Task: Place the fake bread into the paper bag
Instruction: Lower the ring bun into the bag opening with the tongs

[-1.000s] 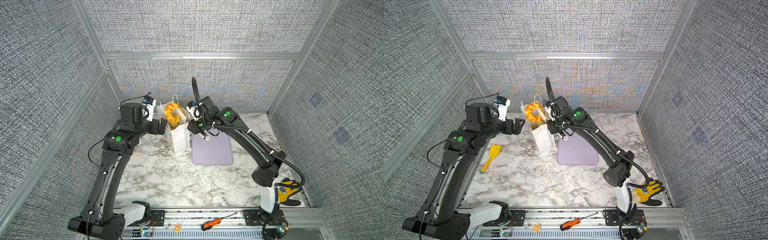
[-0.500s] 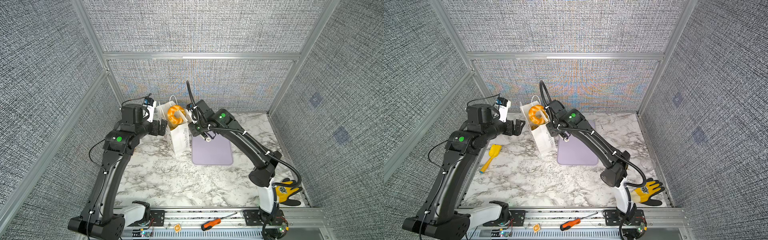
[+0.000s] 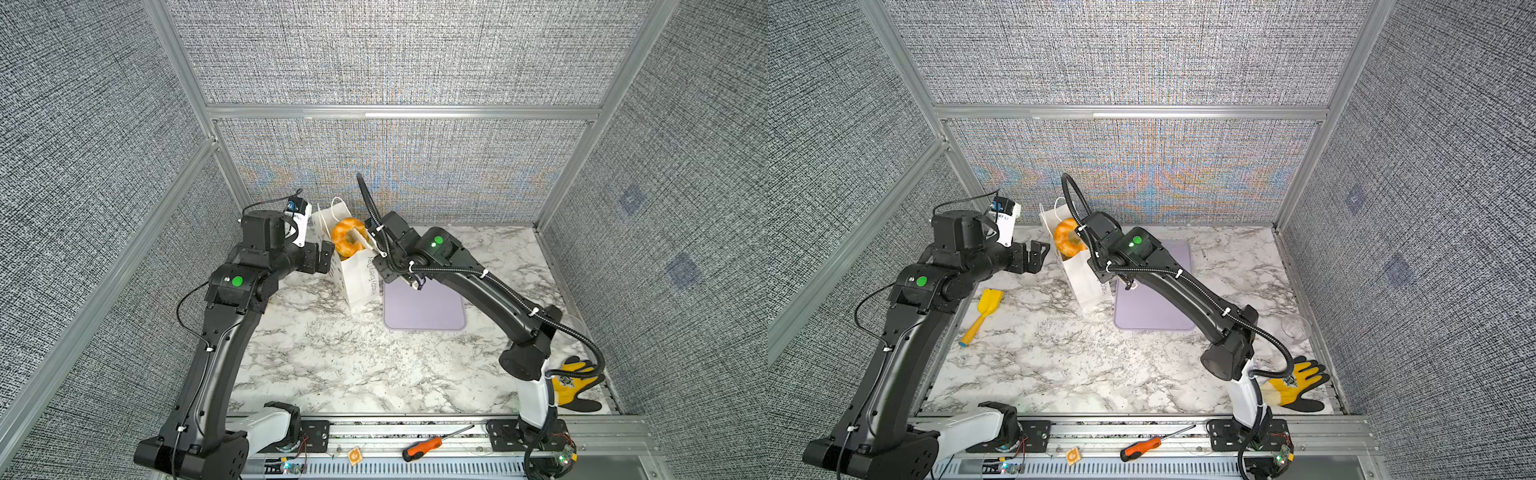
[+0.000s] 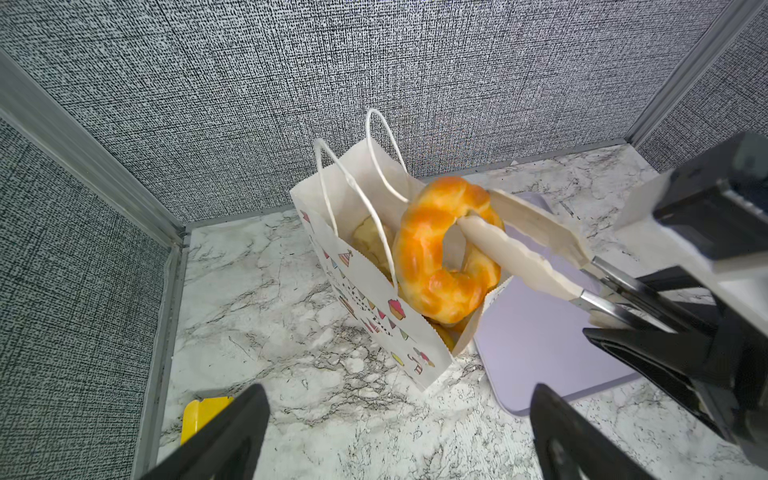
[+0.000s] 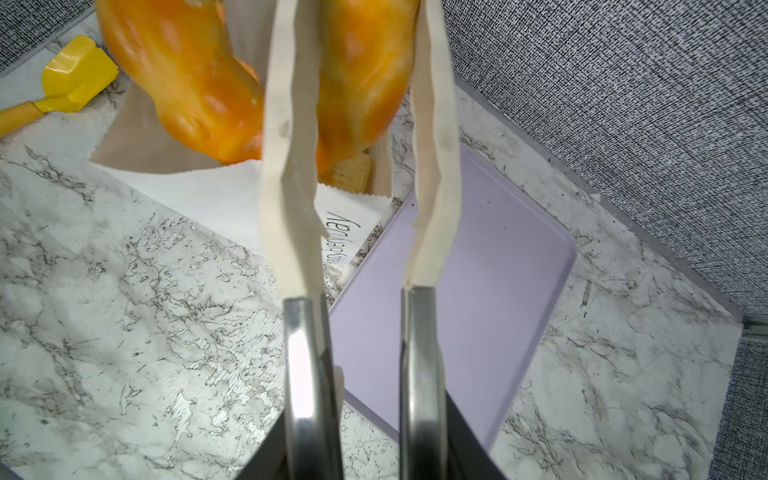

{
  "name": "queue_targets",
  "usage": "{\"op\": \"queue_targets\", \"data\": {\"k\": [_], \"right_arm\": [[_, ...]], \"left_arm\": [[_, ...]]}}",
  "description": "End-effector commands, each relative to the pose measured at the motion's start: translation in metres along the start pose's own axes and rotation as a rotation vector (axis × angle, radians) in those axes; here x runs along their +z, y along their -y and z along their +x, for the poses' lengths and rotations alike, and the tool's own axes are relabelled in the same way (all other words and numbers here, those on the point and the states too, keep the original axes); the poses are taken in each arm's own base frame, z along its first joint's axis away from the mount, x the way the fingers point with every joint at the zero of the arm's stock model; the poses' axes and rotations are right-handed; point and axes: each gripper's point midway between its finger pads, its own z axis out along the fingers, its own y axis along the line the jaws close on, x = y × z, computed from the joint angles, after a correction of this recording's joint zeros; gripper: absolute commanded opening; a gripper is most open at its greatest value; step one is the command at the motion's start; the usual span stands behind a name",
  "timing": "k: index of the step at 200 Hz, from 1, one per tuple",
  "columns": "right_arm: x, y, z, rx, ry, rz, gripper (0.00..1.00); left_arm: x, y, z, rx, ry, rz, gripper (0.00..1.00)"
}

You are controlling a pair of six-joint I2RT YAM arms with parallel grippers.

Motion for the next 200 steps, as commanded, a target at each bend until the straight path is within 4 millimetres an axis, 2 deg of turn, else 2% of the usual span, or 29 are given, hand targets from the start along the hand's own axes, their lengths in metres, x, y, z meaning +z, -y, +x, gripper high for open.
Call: {"op": "queue_targets", "data": {"k": [1, 106, 154, 200], "right_arm": [[-0.007, 0.009, -0.005, -0.001, 0.033, 0.047, 0.40], [-0.020, 0.017, -0.006, -0.005, 0.047, 0.087, 0.61], [-0.031, 0.022, -0.006, 0.002, 0.062, 0.085, 0.62], [-0.016, 0.009, 0.002, -0.037, 0.020, 0.011, 0.62]], "left_arm": [[-0.001, 0.001, -0.008, 0.000, 0.035, 0.003, 0.99], [-0.002, 0.000, -0.009, -0.006, 0.045, 0.000, 0.99], [0.000, 0.005, -0.010, -0.012, 0.052, 0.032, 0.99], [0.001, 0.007, -0.009, -0.013, 0.048, 0.040, 0.99]]}}
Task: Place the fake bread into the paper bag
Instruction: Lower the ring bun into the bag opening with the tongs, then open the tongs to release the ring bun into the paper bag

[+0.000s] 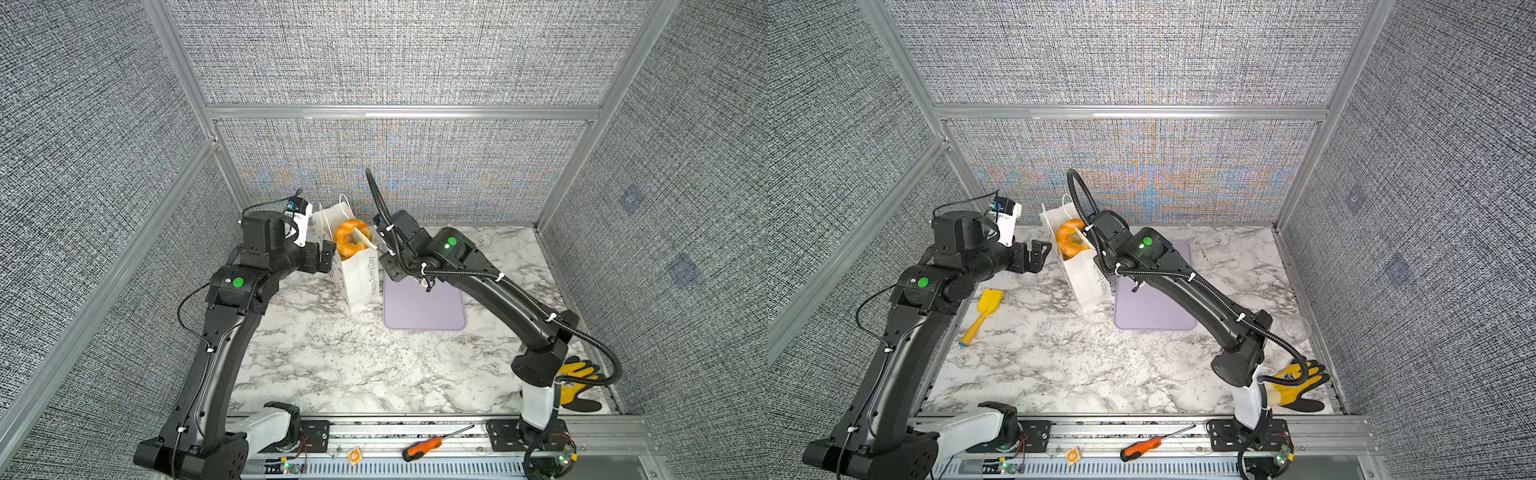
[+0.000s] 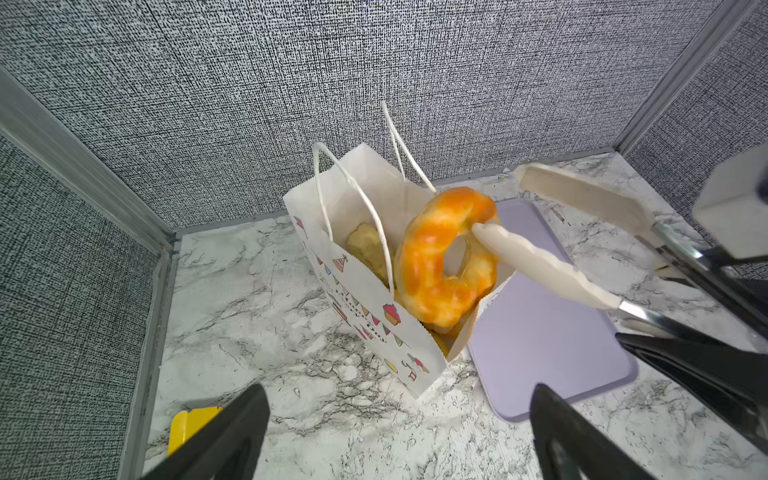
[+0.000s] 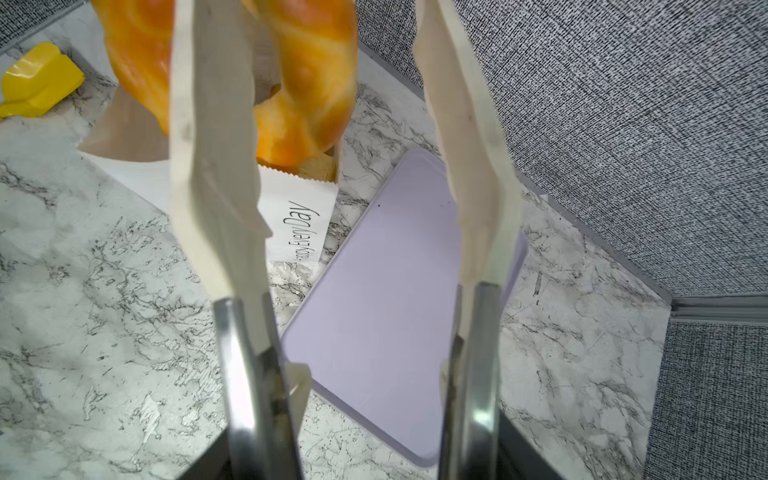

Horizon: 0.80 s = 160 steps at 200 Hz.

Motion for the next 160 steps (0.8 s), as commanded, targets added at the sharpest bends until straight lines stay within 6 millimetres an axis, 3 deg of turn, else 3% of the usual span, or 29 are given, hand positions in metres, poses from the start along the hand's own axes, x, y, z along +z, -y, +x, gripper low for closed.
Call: {"op": "queue_targets", "data": {"k": [1, 29, 79, 120, 160], "right_arm": [[0.005, -0.008, 0.001, -0.018, -0.010, -0.049, 0.62], [0.015, -0.007, 0.008, -0.018, -0.044, -0.057, 0.62], [0.024, -0.012, 0.002, 0.005, -0.047, -0.145, 0.57], [0.019, -0.016, 0.003, 0.003, -0.054, -0.176, 0.47], [0.004, -0.012, 0.006, -0.039, -0.049, -0.101, 0.46]], "left_arm": [[0.000, 0.002, -0.006, -0.004, 0.024, 0.014, 0.99], [-0.002, 0.001, -0.005, -0.004, 0.026, 0.006, 0.99], [-0.002, 0.001, -0.004, -0.005, 0.026, 0.005, 0.99], [-0.003, -0.001, -0.004, -0.002, 0.029, -0.006, 0.99], [-0.003, -0.001, -0.003, -0.005, 0.026, -0.005, 0.99]]}}
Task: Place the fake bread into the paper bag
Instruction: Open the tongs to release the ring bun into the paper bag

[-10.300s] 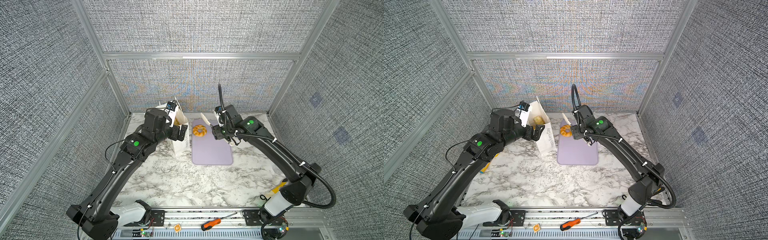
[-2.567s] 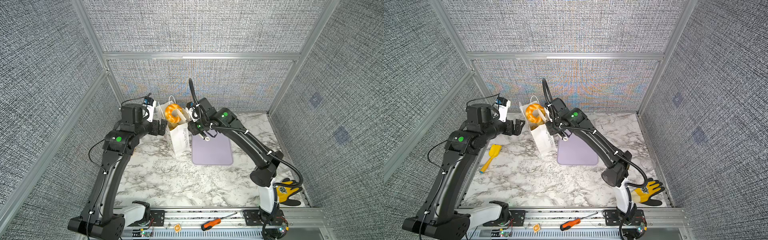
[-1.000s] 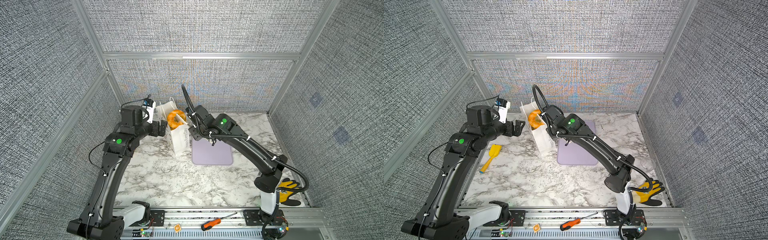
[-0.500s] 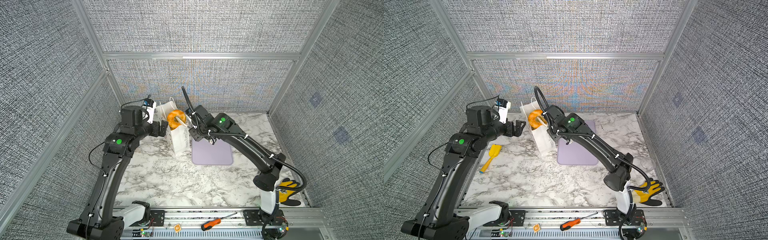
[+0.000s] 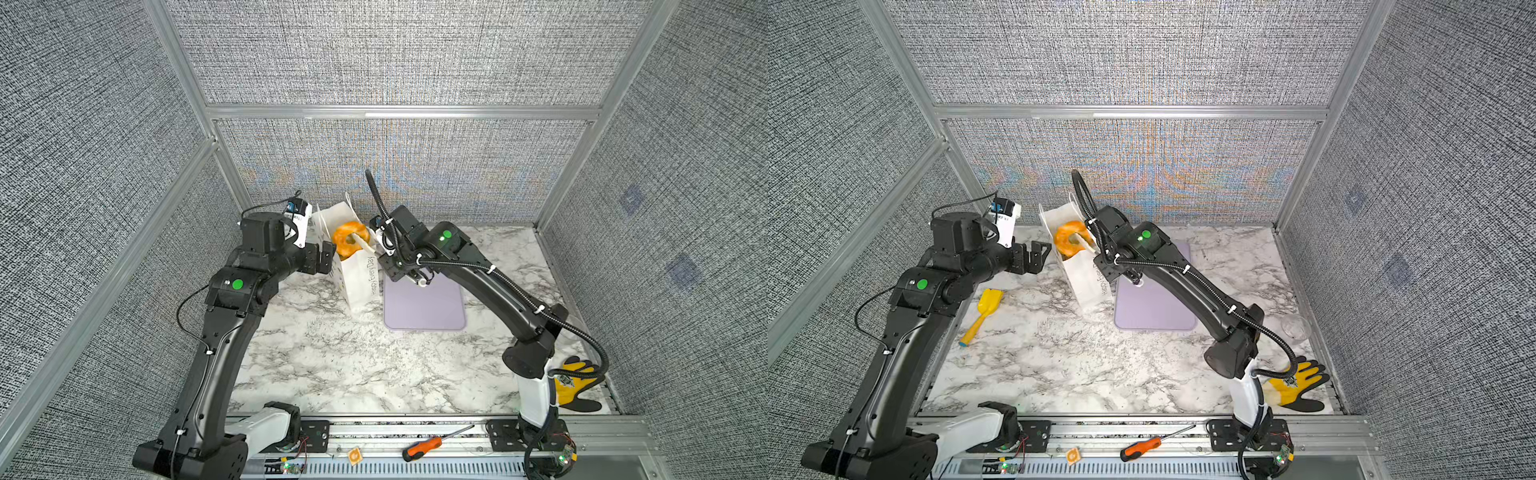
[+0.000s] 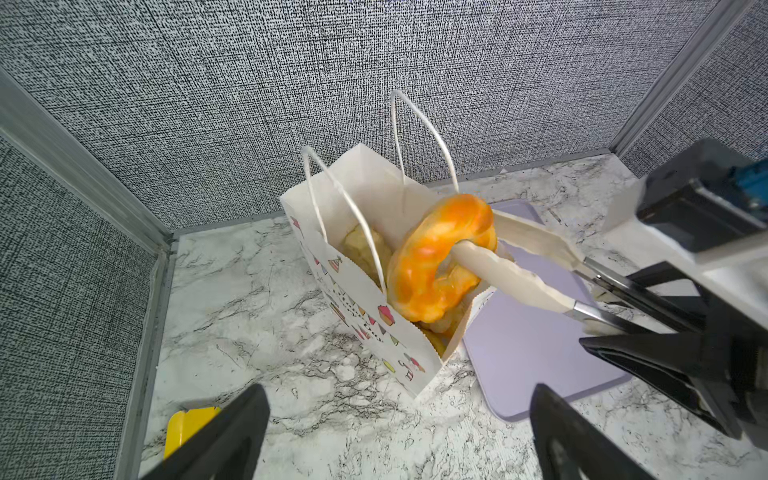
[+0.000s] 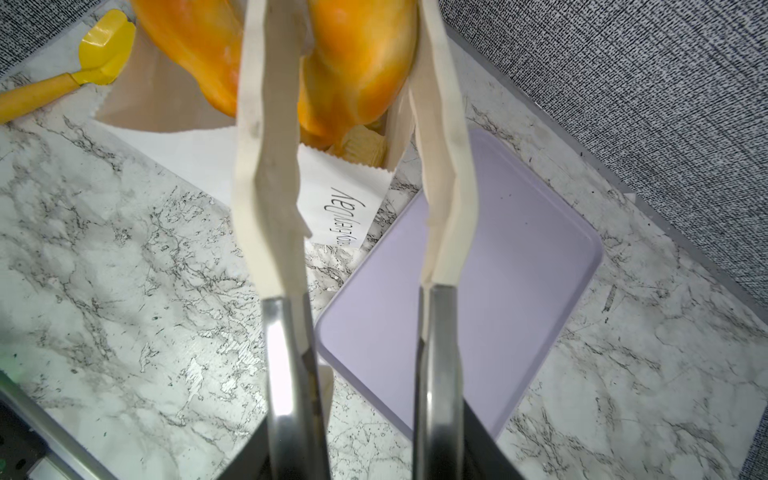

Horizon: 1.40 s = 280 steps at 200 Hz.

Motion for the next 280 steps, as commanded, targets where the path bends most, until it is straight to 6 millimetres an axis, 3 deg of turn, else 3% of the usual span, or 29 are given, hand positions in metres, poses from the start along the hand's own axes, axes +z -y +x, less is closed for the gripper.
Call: {"op": "queue_targets", "data": {"k": [1, 100, 148, 206, 239, 280], "right_arm": [[-0.011, 0.003, 0.001, -0.023, 0.010, 0.051, 0.46], [-0.003, 0.018, -0.001, -0.059, -0.032, 0.228, 0.49], [-0.016, 0.020, -0.004, -0.054, 0.003, 0.233, 0.61], [-0.027, 0.019, -0.007, -0.043, 0.027, 0.220, 0.65], [-0.022, 0.016, -0.014, -0.075, 0.032, 0.211, 0.67], [-0.007, 0.016, -0.002, -0.104, -0.047, 0.219, 0.67]], "left_arm": [[-0.001, -0.001, -0.004, -0.005, 0.021, -0.005, 0.99], [0.001, 0.000, -0.002, -0.014, 0.014, 0.003, 0.99], [0.003, 0.000, 0.000, -0.017, 0.011, 0.005, 0.99], [0.005, 0.003, 0.000, -0.022, 0.008, 0.023, 0.99], [0.007, 0.006, 0.000, -0.024, 0.012, 0.039, 0.99], [0.005, 0.006, 0.001, -0.028, 0.013, 0.038, 0.99]]}}
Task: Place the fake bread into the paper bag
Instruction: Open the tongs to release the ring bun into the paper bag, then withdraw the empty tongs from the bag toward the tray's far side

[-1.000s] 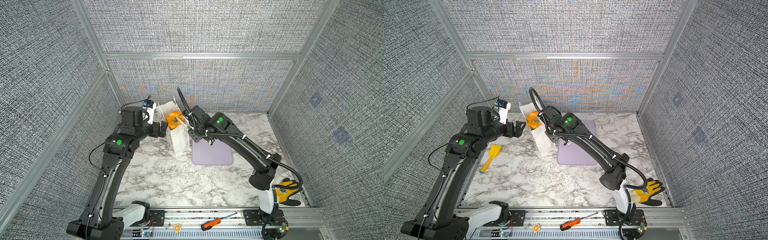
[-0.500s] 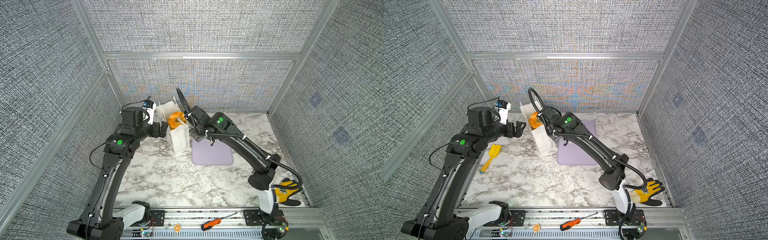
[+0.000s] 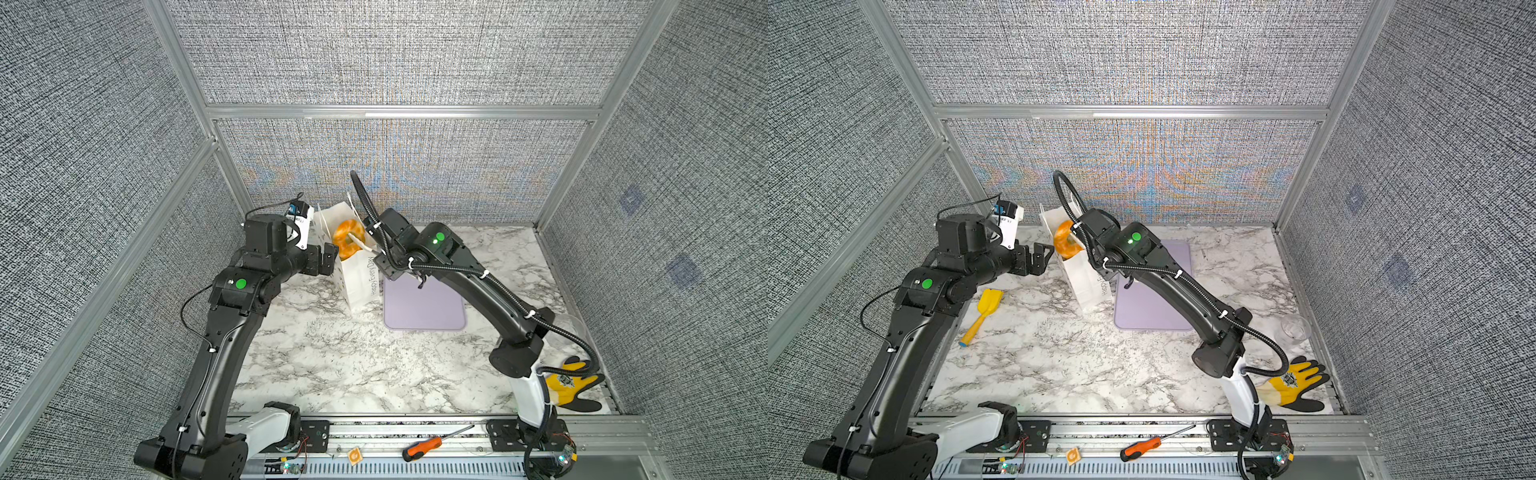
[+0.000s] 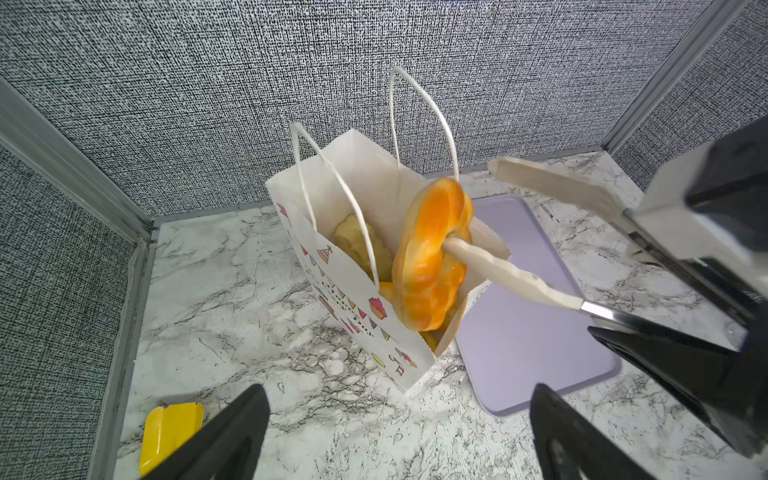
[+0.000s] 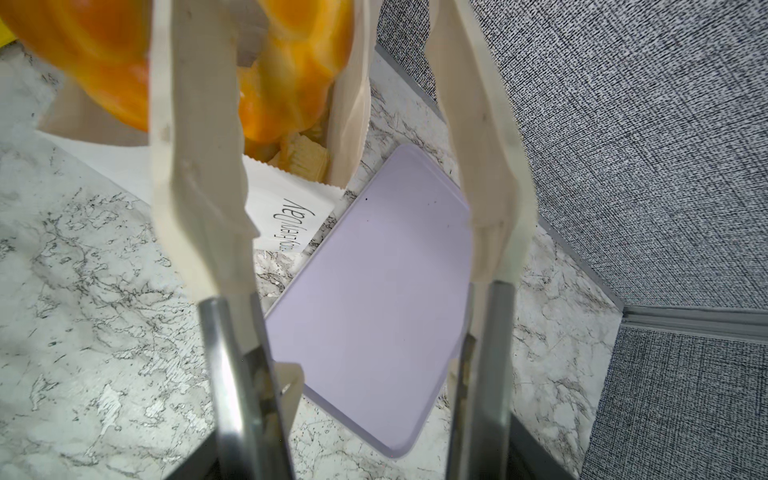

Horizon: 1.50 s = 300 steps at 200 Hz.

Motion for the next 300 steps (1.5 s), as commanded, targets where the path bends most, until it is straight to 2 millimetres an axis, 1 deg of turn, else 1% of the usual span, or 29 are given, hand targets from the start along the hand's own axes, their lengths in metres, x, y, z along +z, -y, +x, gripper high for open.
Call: {"op": "queue_targets", "data": {"k": [1, 19, 49, 71, 105, 149, 177, 215, 265, 300], "right_arm": [[0.001, 0.001, 0.009, -0.023, -0.039, 0.007, 0.67], [0.002, 0.004, 0.014, -0.021, -0.055, 0.012, 0.67], [-0.003, 0.012, 0.017, -0.012, -0.061, 0.035, 0.67], [-0.009, 0.015, 0.016, 0.000, -0.046, 0.037, 0.67], [-0.011, 0.018, 0.016, 0.012, -0.043, 0.042, 0.67], [-0.023, 0.021, 0.008, 0.042, 0.030, 0.019, 0.67], [-0.028, 0.025, 0.007, 0.057, 0.057, 0.017, 0.67], [-0.033, 0.035, 0.014, 0.087, 0.054, 0.032, 0.67], [-0.039, 0.050, 0.024, 0.137, 0.069, 0.054, 0.67], [-0.042, 0.059, 0.034, 0.165, 0.072, 0.066, 0.67]], "left_arm": [[-0.002, 0.003, -0.008, 0.003, 0.033, 0.015, 0.99], [-0.001, 0.003, -0.007, 0.003, 0.030, 0.015, 0.99], [0.000, 0.004, -0.007, 0.003, 0.028, 0.020, 0.99], [-0.001, 0.004, -0.009, 0.003, 0.034, 0.021, 0.99], [-0.002, 0.008, -0.008, 0.007, 0.045, 0.043, 0.99], [-0.006, 0.012, -0.010, 0.005, 0.071, 0.065, 0.99], [-0.009, 0.016, -0.013, 0.006, 0.088, 0.085, 0.99], [-0.005, 0.026, -0.013, 0.016, 0.091, 0.119, 0.99], [-0.006, 0.038, -0.023, 0.041, 0.127, 0.135, 0.99], [-0.005, 0.052, -0.026, 0.059, 0.137, 0.152, 0.99]]}}
